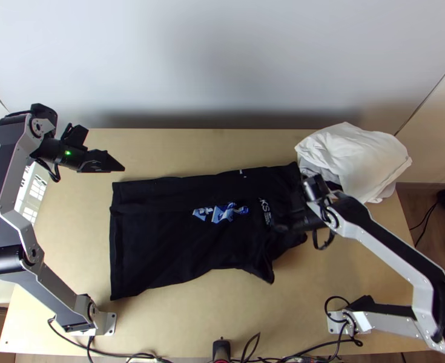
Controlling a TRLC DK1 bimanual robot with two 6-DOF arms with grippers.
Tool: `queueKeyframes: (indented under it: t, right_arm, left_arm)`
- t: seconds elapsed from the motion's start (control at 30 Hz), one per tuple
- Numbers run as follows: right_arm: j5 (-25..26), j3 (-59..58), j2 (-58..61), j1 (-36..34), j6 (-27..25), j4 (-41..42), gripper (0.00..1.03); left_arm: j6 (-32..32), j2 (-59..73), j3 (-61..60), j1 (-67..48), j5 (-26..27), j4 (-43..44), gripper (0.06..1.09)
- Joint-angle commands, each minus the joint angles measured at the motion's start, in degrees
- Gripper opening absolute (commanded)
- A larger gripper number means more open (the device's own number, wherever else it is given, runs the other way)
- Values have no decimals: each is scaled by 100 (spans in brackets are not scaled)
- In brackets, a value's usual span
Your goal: Fold the t-shirt
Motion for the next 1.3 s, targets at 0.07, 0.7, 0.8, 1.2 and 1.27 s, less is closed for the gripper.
queueKeyframes:
  t: [0.07, 0.7, 0.8, 1.2, 1.27]
  right_arm:
    - [169, 687, 999, -235, 118, 637, 3]
    - [837, 907, 1465, -331, 830, 1200, 99]
    - [837, 889, 876, -402, 628, 1182, 98]
    - [740, 837, 208, -1017, 488, -1507, 98]
    - [670, 758, 217, -1043, 514, -1754, 98]
  left_arm:
    - [33, -21, -60, 18, 44, -20, 104]
    - [112, -109, -315, 18, 62, -38, 104]
    - [147, -118, -315, 18, 71, -38, 104]
    - [112, -355, -895, 106, -255, -29, 104]
    - [-55, -469, -1220, 203, -457, -29, 104]
